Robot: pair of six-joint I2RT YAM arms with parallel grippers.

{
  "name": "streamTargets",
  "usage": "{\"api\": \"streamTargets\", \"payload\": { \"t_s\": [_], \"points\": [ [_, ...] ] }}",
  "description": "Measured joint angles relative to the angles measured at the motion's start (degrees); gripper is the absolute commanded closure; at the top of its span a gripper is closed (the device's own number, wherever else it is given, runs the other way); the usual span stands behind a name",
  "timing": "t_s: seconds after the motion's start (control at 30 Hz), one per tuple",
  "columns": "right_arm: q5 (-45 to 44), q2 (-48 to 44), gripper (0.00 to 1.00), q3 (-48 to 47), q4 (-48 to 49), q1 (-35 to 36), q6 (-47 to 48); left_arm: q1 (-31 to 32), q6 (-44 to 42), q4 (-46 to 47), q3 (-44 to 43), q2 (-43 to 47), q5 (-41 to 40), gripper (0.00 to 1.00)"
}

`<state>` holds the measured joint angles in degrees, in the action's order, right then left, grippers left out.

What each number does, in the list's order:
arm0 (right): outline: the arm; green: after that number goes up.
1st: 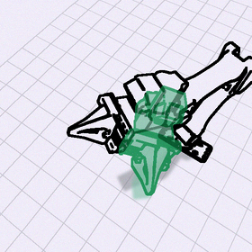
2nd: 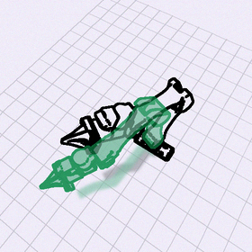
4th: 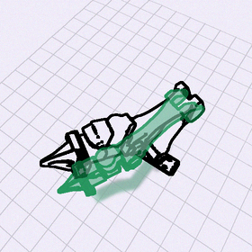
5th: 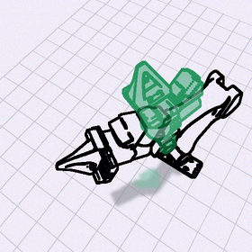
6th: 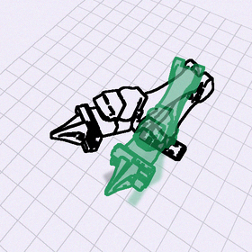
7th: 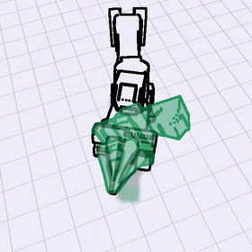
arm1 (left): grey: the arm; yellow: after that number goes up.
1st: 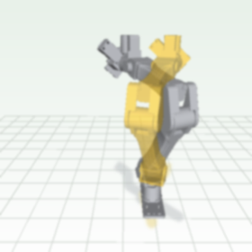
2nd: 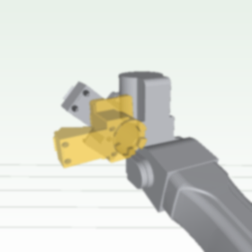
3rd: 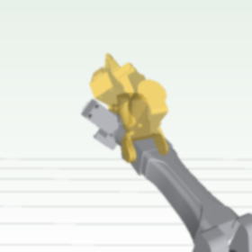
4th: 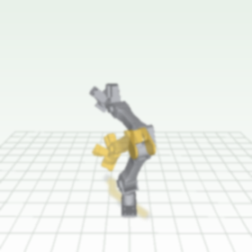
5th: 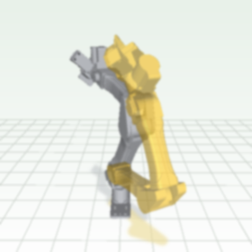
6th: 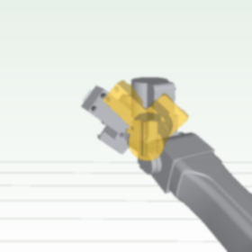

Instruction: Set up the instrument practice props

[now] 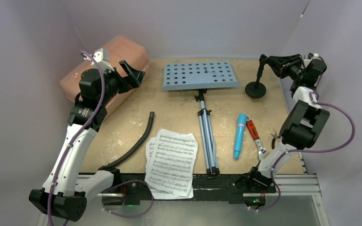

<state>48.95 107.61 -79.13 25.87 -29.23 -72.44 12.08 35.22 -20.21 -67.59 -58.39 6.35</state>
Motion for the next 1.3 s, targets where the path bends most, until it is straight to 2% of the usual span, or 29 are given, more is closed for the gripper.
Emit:
{"api": "streamTargets", "payload": {
  "t_s": [0.3, 0.33, 0.4, 0.53, 0.63, 0.77, 1.03, 1.3],
  "points": [
    [1.62, 0.00, 1.00, 0.00, -0.85, -1.44, 3.58, 0.00, 1.25, 1.29, 0.63, -0.83, 1.53, 0.00],
    [1.64, 0.00, 0.97, -0.02, -1.62, -1.55, 4.42, 0.00, 1.25, 1.29, 0.66, -1.05, 1.64, 0.00],
    [1.64, 0.00, 0.89, -0.02, -3.13, -1.73, 6.01, 0.00, 1.25, 1.29, 0.66, -1.25, 1.88, 0.00],
    [1.75, 0.00, 0.59, -0.02, -5.55, -2.01, 8.68, 0.00, 1.25, 1.29, 0.66, -1.29, 2.10, 0.00],
    [1.64, 0.00, 0.44, -0.02, -7.69, -2.01, 10.62, 0.00, 1.25, 1.29, 0.66, -1.29, 2.05, 0.00],
    [0.48, 0.00, 0.29, -1.99, -13.97, -2.14, 14.08, 0.00, 1.22, 1.27, 0.66, -1.29, 1.77, 0.00],
    [-9.33, 0.00, 0.03, -11.23, -33.68, -2.27, 22.49, 0.00, 1.18, 1.25, 0.66, -1.22, 0.26, 0.00],
    [-24.44, 0.00, 0.02, -20.90, -47.30, -2.25, 28.83, 0.00, 1.18, 1.25, 0.66, -1.22, -0.48, 0.01]
  ]
}}
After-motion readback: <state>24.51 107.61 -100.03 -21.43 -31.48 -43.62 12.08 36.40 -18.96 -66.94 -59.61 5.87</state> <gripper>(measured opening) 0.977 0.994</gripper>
